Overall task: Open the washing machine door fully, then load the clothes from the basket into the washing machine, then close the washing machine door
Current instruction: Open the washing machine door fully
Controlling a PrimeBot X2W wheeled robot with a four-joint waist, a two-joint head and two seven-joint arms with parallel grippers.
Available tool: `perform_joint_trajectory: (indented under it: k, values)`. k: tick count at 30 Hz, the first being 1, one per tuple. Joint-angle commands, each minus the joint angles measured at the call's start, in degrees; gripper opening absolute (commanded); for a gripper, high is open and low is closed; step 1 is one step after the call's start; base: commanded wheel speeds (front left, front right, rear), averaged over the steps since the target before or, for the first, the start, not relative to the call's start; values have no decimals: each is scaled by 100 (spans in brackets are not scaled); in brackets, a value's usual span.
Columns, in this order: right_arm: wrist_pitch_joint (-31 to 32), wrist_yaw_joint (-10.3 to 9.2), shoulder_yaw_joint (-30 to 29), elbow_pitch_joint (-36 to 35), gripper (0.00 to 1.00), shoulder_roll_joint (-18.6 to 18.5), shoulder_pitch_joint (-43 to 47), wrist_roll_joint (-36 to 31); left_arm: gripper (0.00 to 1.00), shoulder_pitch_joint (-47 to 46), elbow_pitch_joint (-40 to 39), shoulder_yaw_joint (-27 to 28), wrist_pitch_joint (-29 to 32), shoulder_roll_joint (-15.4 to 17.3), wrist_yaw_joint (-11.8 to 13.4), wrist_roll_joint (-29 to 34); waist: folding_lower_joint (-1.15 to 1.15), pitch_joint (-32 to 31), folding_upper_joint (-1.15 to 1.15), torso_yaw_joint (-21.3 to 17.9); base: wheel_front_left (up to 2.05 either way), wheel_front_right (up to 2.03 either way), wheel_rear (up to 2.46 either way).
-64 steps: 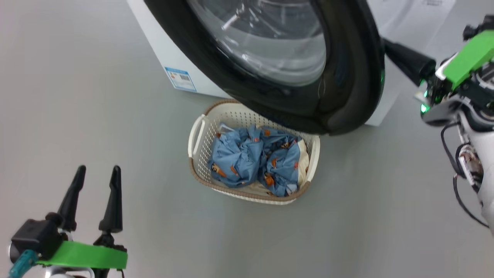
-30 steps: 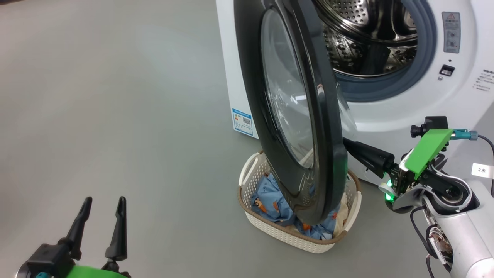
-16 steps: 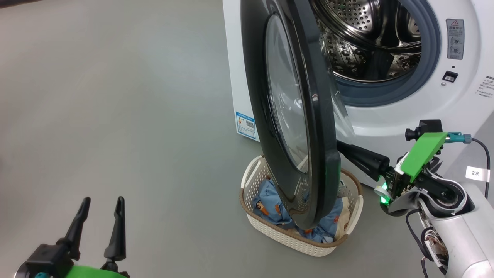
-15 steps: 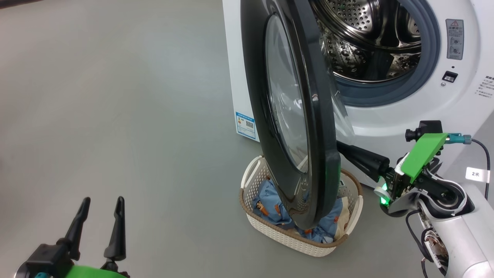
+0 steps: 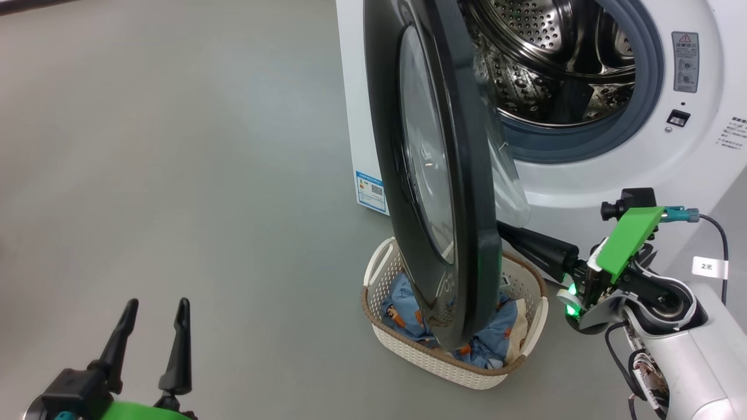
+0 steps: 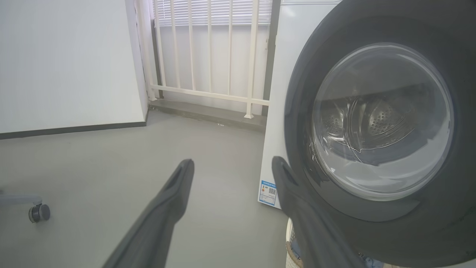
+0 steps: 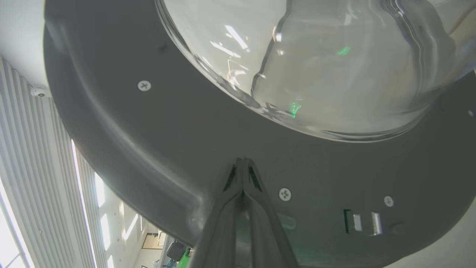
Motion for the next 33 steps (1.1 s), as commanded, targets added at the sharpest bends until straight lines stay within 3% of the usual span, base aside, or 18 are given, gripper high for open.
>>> perform_joint_trajectory:
  k: [1, 15, 16, 17, 19, 20, 21, 26, 33]
  values:
    - [75, 33, 85, -146, 0, 98, 0, -13, 100, -145, -88, 177, -37, 143, 4, 47, 0, 2, 0, 4, 0, 0, 0]
    - [34, 33, -25, -185, 2, 50, 5, -109, 100, -87, -105, 151, -37, 146, 4, 116, 0, -69, 0, -123, 0, 0, 0]
    - [7, 33, -56, -243, 16, 36, 8, -113, 100, -73, -109, 163, -37, 146, 4, 118, 0, -76, 0, -156, 0, 0, 0]
    - [-26, 33, -92, -307, 36, 23, 18, -115, 100, -61, -112, 168, -37, 146, 4, 122, 0, -86, 0, -190, 0, 0, 0]
    - [-69, 33, -150, -442, 51, -6, 56, -119, 100, -50, -116, 162, -37, 149, 4, 127, 0, -106, 0, -261, 0, 0, 0]
    - [-92, 33, -174, -512, 82, -23, 79, -130, 100, -46, -118, 162, -37, 153, 4, 130, 0, -118, 0, -304, 0, 0, 0]
    - [-106, 33, -191, -568, 96, -34, 107, -137, 100, -42, -122, 163, -37, 157, 4, 133, 0, -130, 0, -351, 0, 0, 0]
    - [-305, 33, -170, -886, 100, -117, 219, -398, 100, -43, -161, 150, -37, 160, 4, 138, 0, -142, 0, -609, 0, 0, 0]
    - [-1338, 33, -2, -1666, 100, -335, 364, -1343, 100, -39, -299, 194, -37, 178, 4, 83, 0, -109, 0, -1060, 0, 0, 0]
